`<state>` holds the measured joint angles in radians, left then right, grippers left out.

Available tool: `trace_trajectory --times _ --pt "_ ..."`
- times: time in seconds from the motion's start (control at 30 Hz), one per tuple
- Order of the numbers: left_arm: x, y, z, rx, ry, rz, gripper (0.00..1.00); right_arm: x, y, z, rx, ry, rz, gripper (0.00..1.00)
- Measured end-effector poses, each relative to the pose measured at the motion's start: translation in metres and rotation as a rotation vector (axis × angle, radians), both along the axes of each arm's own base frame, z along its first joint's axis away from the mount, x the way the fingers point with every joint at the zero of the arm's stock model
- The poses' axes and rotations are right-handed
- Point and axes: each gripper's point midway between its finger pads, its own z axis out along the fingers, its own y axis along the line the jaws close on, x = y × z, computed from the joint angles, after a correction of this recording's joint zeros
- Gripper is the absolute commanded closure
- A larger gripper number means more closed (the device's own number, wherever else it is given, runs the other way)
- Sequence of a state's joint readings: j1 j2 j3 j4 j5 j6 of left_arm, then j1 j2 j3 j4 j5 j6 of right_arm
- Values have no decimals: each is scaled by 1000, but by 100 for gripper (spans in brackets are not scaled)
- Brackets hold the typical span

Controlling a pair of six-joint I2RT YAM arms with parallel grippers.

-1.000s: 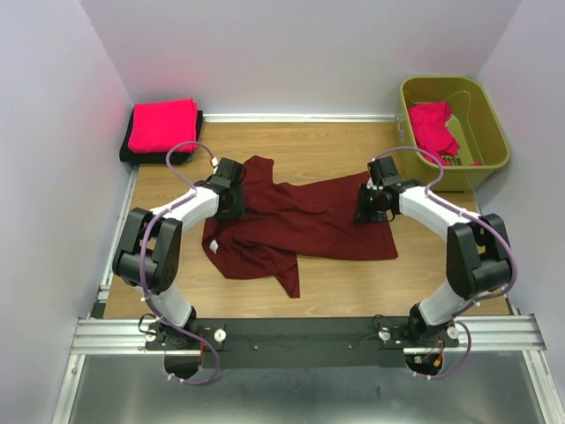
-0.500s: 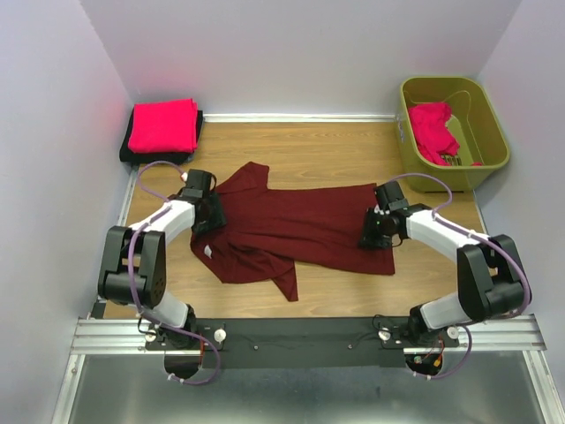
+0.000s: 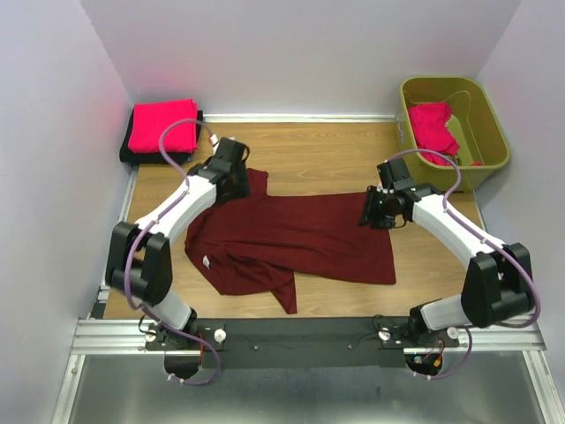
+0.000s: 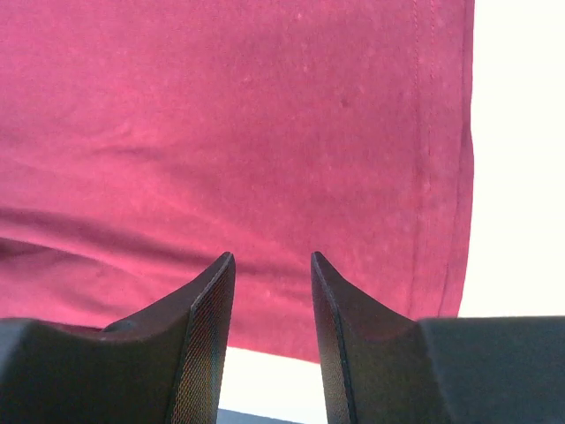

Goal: Fold and stack the t-shirts
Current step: Flatten the tshirt out

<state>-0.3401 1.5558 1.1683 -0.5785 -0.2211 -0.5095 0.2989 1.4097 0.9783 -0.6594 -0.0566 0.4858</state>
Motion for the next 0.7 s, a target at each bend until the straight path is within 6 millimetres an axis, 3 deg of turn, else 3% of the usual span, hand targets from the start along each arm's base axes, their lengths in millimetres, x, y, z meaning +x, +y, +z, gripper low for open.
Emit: trace_trajectory --times 0.03,0.1,0.37,0.63,0.7 --pt "12 -13 8 -1 -23 -21 35 2 0 -1 -2 -2 4 53" --pt "28 -28 3 11 -24 -38 35 3 0 -8 -9 15 8 53" --pt "73 -55 -40 113 35 -46 36 5 1 -14 -15 17 21 50" --pt "86 -61 -64 193 55 -43 36 2 0 -22 -21 23 31 43" --pt "87 -59 -70 214 65 -38 40 1 -1 -24 -22 26 32 42"
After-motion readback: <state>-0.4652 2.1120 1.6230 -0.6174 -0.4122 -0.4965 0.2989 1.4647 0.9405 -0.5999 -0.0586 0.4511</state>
